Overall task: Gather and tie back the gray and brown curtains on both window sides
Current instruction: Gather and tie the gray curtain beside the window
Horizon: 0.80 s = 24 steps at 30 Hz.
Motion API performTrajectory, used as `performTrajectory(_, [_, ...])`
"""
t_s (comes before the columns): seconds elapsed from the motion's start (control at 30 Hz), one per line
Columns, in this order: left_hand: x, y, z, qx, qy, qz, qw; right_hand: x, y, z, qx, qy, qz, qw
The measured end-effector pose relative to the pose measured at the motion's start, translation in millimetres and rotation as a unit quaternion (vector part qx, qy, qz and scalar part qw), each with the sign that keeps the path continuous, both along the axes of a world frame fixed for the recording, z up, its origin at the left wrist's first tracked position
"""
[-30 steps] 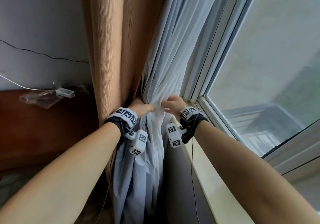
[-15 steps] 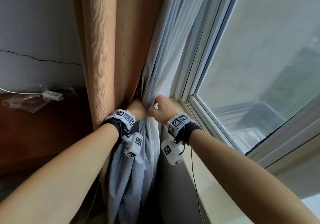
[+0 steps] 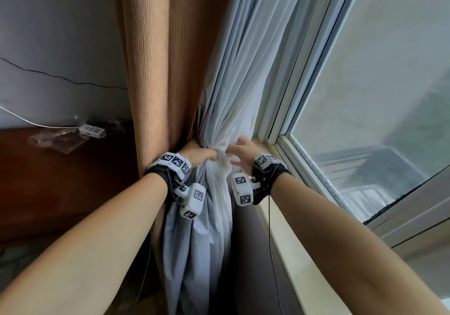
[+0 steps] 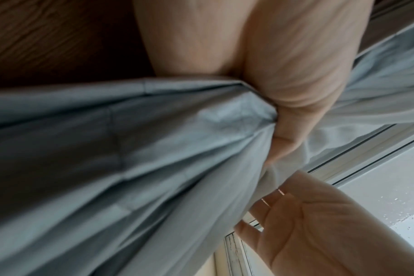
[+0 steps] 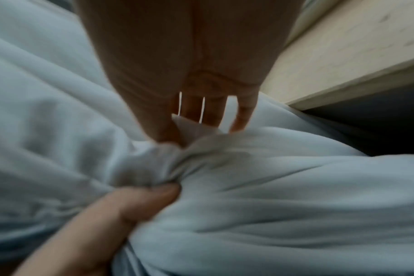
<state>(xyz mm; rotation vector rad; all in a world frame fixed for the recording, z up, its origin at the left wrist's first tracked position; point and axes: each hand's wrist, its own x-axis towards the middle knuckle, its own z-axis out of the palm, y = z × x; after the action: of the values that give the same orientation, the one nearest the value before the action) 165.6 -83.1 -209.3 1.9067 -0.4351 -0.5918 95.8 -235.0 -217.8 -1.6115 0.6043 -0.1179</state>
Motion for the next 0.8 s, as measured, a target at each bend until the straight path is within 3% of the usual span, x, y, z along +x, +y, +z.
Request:
performTrajectory(0.17, [4,-5,-5,-0.023,-0.037,0.036,0.998,-1,-3,2,-0.237,0.002,-0.087,0.968])
performTrajectory(0.27, [6,-10,-8,-0.03,-0.057,0.056,0.996,-14,-4,7,-0.314,-0.043,-0.104,0.943])
performTrajectory(0.4, [4,-23,-10,-0.034,-0.067,0.038,0.996,-26,7,17,-0.375,-0.064,-0.034,0.924])
performTrajectory(0.57, [-4,-39,-10,0.054,-0.104,-0.078,0.99,-30,23,26,-0.407,-0.061,-0.01,0.911])
performTrajectory(0.67, [-4,-43,-14,0.031,-0.133,-0.023,0.99,-30,32,35,-0.438,-0.062,0.019,0.897])
performTrajectory(0.8, [1,-33,-13,-0.017,-0.086,0.031,0.996,-31,22,41,-0.384,-0.114,0.068,0.914])
